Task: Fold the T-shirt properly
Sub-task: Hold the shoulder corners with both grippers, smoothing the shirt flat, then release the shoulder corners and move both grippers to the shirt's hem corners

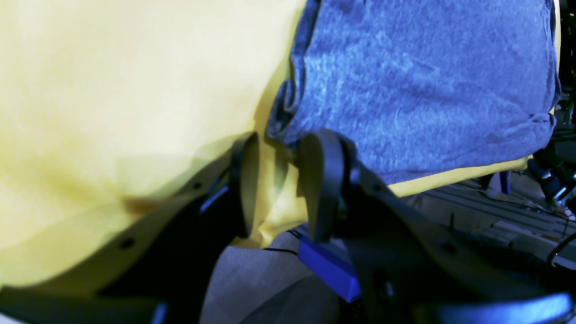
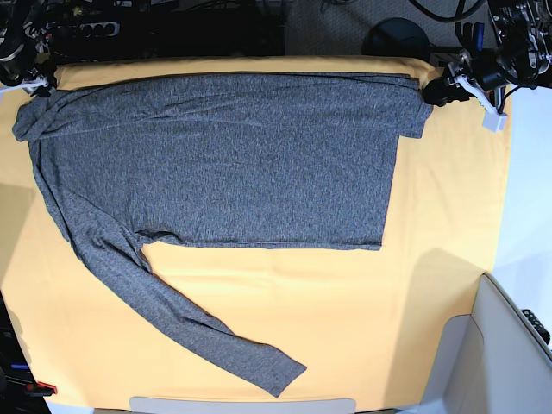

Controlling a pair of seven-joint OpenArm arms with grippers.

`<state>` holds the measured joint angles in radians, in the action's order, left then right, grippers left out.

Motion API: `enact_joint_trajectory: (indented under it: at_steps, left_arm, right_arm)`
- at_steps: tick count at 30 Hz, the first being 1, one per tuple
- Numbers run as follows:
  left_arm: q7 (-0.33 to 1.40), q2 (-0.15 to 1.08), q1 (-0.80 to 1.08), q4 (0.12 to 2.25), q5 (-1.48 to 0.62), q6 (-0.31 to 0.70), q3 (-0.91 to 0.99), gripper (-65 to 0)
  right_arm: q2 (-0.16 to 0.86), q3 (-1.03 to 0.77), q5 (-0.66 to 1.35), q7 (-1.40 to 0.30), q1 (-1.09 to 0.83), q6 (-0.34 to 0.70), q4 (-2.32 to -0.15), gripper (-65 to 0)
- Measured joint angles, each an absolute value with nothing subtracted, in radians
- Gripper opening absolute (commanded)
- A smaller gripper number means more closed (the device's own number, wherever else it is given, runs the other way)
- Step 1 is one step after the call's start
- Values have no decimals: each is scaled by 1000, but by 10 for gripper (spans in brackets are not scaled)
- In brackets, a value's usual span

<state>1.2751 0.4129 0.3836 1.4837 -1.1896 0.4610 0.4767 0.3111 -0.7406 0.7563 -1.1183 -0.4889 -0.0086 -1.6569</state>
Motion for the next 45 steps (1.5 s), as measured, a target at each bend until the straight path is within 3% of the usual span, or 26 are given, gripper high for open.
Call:
enact_joint_trajectory:
  at_steps: [1, 3, 6, 11, 15, 17, 19, 25, 30, 35, 40, 45]
  left_arm:
    - [1275, 413, 384, 1484, -1192, 461, 479, -456]
    - [1273, 413, 382, 1484, -1188, 461, 479, -456]
    - [1276, 411, 379, 1484, -1187, 461, 493, -456]
    - [1301, 400, 387, 1517, -1176, 439, 529, -456]
    - [1304, 419, 402, 1699, -1122, 445, 554, -456]
    - [1278, 421, 393, 1791, -1145, 448, 570, -456]
    - [1294, 419, 382, 1866, -1149, 451, 571, -455]
    - [1391, 455, 254, 1922, -1136, 450, 575, -454]
    - [1412, 456, 89, 1920, -1139, 450, 561, -454]
    - [1404, 490, -33, 1781, -1151, 450, 409, -454]
    - [1410, 496, -98, 1560, -1134, 451, 267, -454]
    - [1253, 495, -178, 1402, -1137, 449, 143, -454]
  right_arm:
    - [313, -742, 733, -1184, -503, -64, -1657, -359]
    - [286, -765, 575, -1320, -542, -79, -1631, -359]
    - [229, -864, 598, -1355, -618, -85, -1644, -359]
    - [284, -983, 631, -1308, -577, -74, -1807, -359]
    - [210, -1060, 593, -1375, -624, -85, -1983, -359]
    - [226, -1077, 641, -1353, -599, -78, -2047, -359]
    - [263, -1109, 722, -1325, -545, -73, -2045, -359]
    - [246, -1185, 778, -1351, -410, -77, -2031, -359]
    - [245, -1168, 807, -1343, -182, 129, -2032, -360]
    - [221, -1065, 659, -1299, -33, 292, -2020, -360]
    - [170, -845, 360, -1002, 17, 457, -1912, -360]
    - [163, -647, 141, -651, 57, 505, -1681, -360]
